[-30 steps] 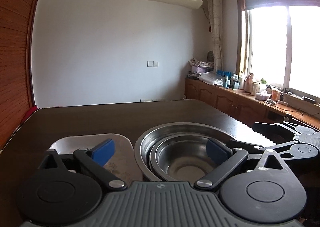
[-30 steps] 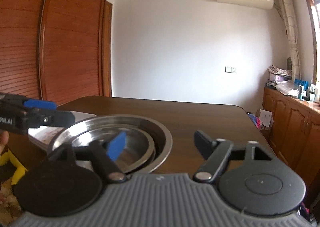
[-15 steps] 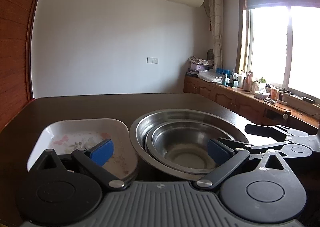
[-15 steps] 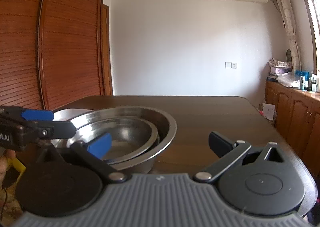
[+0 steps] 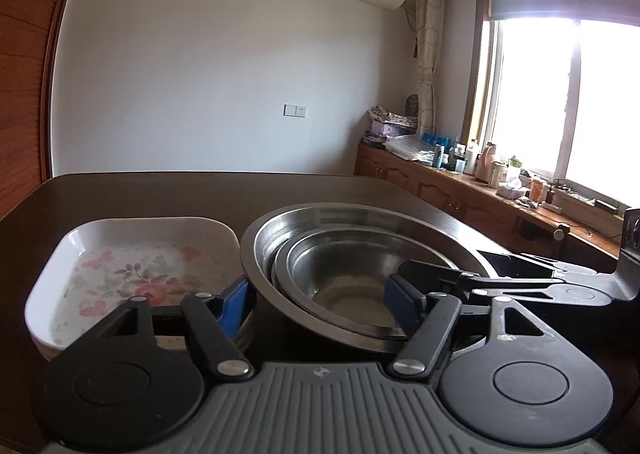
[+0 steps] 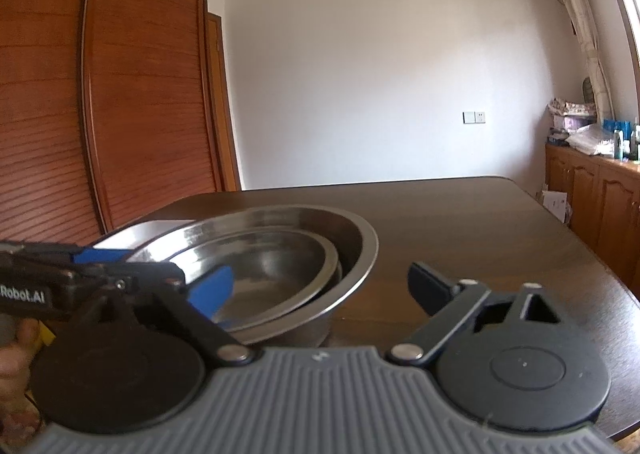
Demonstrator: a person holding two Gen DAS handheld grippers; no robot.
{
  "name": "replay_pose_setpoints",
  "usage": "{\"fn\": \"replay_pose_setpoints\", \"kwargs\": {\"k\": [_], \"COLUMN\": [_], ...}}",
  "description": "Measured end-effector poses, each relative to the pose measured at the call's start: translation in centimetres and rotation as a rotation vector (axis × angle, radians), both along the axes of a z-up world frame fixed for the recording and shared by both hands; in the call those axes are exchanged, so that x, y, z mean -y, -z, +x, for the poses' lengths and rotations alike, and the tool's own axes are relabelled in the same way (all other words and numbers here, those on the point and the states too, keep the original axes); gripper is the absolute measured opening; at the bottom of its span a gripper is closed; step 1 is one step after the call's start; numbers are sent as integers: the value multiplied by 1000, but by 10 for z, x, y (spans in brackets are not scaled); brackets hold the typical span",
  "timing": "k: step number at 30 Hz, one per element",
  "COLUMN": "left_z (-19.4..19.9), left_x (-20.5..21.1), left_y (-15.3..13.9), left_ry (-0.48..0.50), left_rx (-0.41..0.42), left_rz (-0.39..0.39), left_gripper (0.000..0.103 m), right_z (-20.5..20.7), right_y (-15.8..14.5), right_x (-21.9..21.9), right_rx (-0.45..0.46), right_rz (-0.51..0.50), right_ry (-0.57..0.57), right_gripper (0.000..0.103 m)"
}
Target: Organize plates and bowls
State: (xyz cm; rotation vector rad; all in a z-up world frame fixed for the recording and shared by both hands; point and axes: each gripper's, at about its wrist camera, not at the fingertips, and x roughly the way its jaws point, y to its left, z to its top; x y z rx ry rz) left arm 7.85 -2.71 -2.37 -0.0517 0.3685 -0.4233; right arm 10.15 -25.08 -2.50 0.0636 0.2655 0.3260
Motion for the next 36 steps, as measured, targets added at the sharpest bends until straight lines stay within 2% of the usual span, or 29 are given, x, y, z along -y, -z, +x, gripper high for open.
{"fn": "replay_pose_setpoints", "kwargs": {"k": [6, 11, 16, 27, 36], "left_z": [2, 2, 2, 3, 3], "left_x": [-3, 0, 0, -2, -1], "left_y": [-1, -1, 0, -1, -2], "left_ry": [-4, -15, -23, -3, -8], "left_rx": [-11, 0, -1, -5, 4], "left_rz": [-11, 27, 26, 12, 31], "left_gripper": [85, 85, 81, 80, 80], "right_z": [1, -2, -3, -5, -2], "right_y": [1, 1, 0, 0, 0], "right_x": [0, -1, 2, 4, 5], "right_rx": [-10, 1, 13, 11, 4], "right_rz": [30, 27, 23, 40, 47], "right_ry": [-19, -4, 14, 46, 54], "right_gripper": [73, 62, 51, 45, 41]}}
